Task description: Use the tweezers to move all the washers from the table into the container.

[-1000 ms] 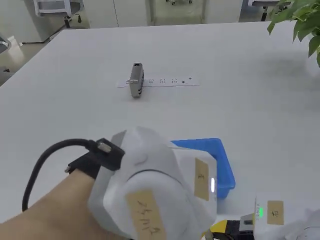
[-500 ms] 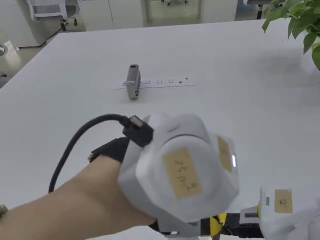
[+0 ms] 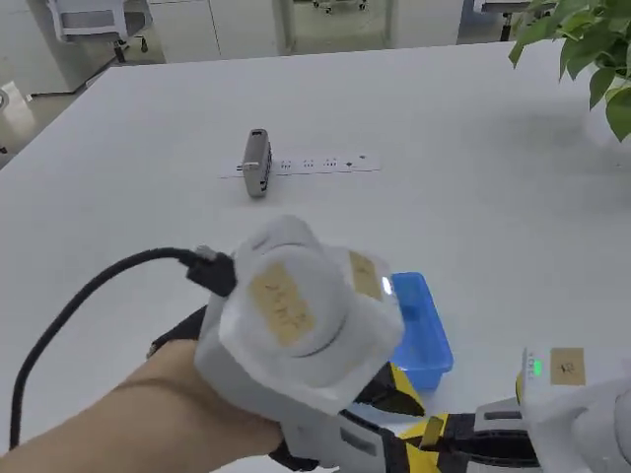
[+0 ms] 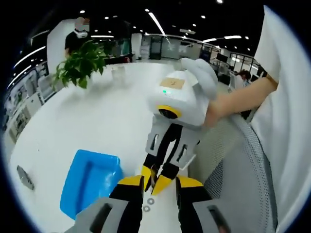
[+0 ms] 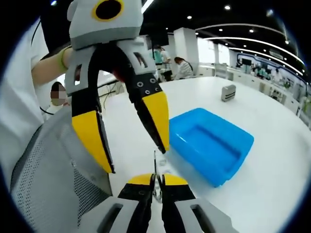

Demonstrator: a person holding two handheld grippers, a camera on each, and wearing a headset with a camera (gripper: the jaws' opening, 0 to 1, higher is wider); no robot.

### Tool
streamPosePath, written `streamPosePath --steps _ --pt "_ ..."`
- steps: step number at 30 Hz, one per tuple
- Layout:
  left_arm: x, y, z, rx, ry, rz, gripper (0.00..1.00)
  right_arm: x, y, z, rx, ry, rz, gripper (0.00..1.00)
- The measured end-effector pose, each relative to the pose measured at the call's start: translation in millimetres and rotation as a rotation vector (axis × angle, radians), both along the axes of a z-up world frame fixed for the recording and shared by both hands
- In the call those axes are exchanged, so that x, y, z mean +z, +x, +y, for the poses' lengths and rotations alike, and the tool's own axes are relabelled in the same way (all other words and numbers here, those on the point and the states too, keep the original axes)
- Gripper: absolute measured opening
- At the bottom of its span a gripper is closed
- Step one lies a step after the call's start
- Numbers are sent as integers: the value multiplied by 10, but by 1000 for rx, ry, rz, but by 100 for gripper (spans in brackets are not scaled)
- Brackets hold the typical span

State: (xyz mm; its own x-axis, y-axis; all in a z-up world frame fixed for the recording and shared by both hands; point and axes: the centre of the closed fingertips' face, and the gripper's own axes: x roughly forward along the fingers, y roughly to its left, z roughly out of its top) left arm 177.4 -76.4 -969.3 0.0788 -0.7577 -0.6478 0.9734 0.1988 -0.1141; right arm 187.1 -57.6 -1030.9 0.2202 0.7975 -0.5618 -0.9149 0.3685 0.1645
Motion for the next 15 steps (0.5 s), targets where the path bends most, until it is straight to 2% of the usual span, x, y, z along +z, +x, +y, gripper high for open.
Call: streamPosePath --steps 2,4,7,10,12,15 --pt "27 28 83 77 -46 3 31 1 32 -20 -36 23 25 2" --pt "45 70 228 178 -89 -19 40 -7 70 -47 -89 57 80 2" --pt "57 72 480 333 -148 -25 53 -9 117 -111 -163 121 157 2" --pt "61 87 721 463 -195 -54 66 5 150 -166 -210 168 209 2" --pt "35 102 894 554 -212 -70 73 46 180 -183 -230 206 226 2" --pt "19 119 1088 673 -252 -71 82 122 214 -190 -267 269 271 2"
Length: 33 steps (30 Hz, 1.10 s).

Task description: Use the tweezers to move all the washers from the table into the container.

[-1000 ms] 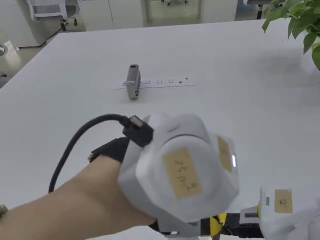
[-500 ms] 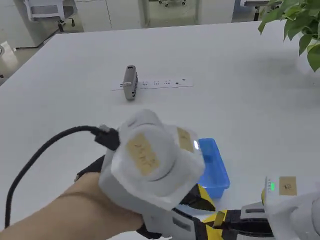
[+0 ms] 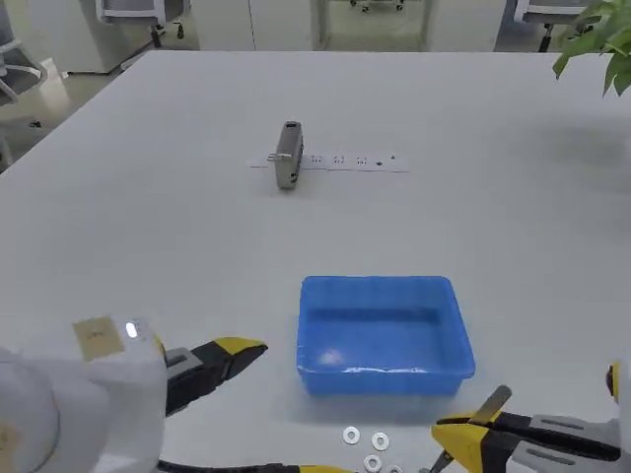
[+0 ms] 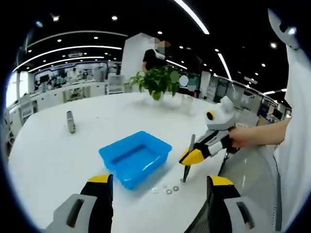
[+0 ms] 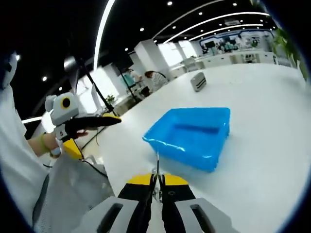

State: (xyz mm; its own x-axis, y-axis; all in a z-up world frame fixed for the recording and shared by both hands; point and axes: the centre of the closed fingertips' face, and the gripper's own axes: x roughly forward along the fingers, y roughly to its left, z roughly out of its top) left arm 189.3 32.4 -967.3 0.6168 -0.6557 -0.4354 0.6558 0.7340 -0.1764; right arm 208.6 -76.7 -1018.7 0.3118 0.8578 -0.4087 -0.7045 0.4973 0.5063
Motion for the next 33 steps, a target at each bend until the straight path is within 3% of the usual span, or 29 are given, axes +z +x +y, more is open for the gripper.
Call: streamPosePath --steps 3,5,7,10,12,13,14,16,18,21,24,28,33 --pt "54 41 115 91 -46 -31 89 74 42 -15 -32 46 20 2" --pt "124 91 189 155 -76 -83 90 93 61 -31 -41 48 23 2" --pt "168 114 202 182 -94 -113 93 142 95 -40 -58 62 27 2" --pt "246 129 191 174 -87 -177 93 224 136 -46 -69 77 19 2" --pt "341 118 157 144 -75 -240 92 293 160 -36 -68 90 4 2" --pt "379 108 160 156 -87 -249 91 319 167 -29 -67 93 -2 2" --pt "458 111 158 163 -115 -288 91 353 186 -27 -64 97 -12 2" --pt "456 114 188 175 -112 -287 91 415 211 -17 -63 101 -29 2" --pt "378 139 316 193 -82 -275 91 476 226 -1 -60 105 -46 2" --pt "332 143 303 191 -77 -253 91 586 269 25 -57 112 -75 2" --pt "302 140 293 186 -32 -259 90 673 305 51 -44 105 -102 2" --pt "294 137 280 181 -19 -259 89 736 360 61 -23 76 -139 3" --pt "330 144 294 190 -3 -286 91 798 447 72 -20 68 -164 3"
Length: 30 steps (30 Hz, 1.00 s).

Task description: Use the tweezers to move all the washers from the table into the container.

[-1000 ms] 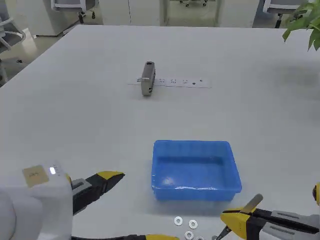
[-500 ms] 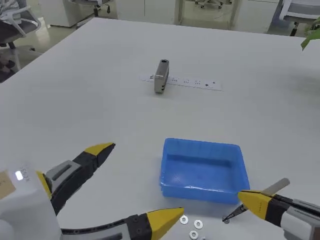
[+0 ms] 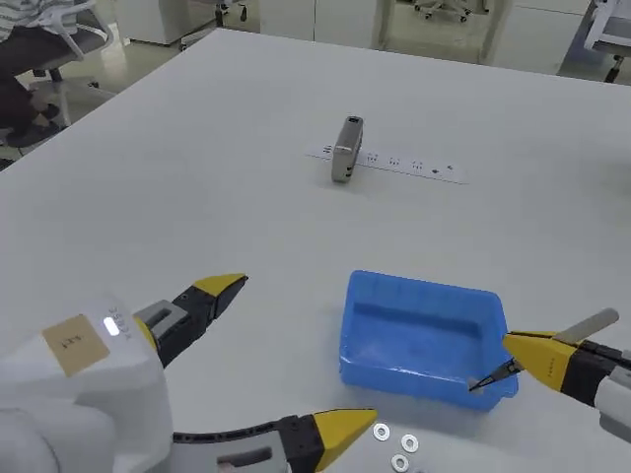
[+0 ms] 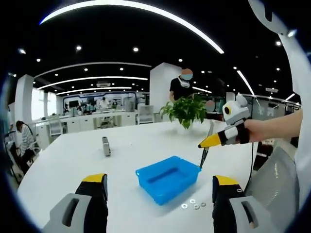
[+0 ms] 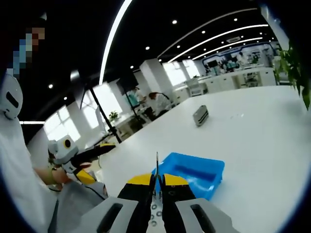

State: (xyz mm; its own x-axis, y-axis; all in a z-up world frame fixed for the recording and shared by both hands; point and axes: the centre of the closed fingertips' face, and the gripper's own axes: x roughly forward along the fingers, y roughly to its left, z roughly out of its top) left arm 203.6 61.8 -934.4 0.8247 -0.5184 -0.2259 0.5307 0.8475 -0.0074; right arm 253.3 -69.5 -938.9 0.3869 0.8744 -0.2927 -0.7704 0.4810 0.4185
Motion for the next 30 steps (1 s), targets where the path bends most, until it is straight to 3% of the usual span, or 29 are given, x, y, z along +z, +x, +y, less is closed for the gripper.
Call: streamPosePath --steps 3,9,20,30 --pt "-6 3 14 4 -10 9 90 49 90 5 0 -19 -41 3" --pt "2 3 24 9 -17 10 90 70 278 24 -11 -31 -64 3" --pt "-21 3 45 13 -18 25 89 -351 568 39 0 -203 -76 3" --pt "9 16 96 35 -41 17 88 -633 703 105 36 -288 -74 3"
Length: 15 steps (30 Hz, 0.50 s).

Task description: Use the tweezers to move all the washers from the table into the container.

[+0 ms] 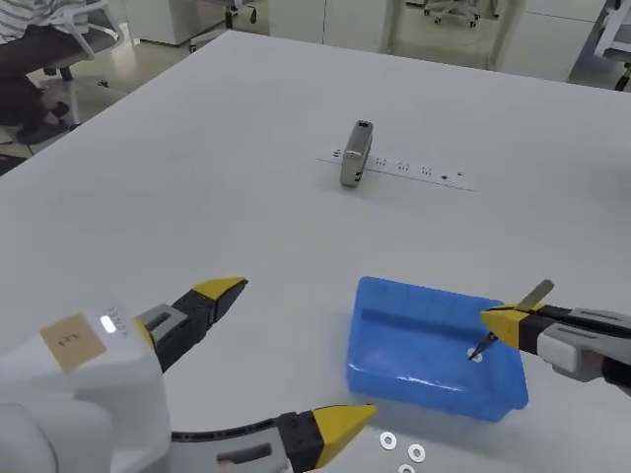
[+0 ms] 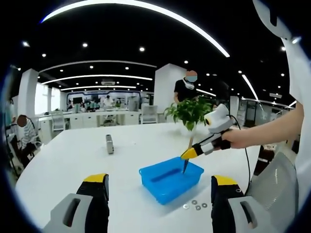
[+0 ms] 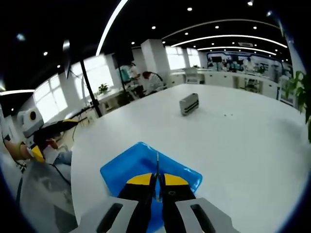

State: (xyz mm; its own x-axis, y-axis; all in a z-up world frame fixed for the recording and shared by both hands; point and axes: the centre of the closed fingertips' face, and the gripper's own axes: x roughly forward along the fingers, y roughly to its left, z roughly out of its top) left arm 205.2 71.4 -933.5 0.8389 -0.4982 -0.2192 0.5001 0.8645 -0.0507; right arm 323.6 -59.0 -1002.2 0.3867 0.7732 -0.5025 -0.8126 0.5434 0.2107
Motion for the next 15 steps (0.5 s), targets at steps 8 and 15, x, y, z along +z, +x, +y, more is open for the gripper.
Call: streamPosePath --steps 8,15 --pt "-12 -4 5 1 14 1 87 -172 18 -18 12 -60 10 3" --pt "-18 -3 0 -1 20 0 87 -230 10 -16 19 -75 15 3"
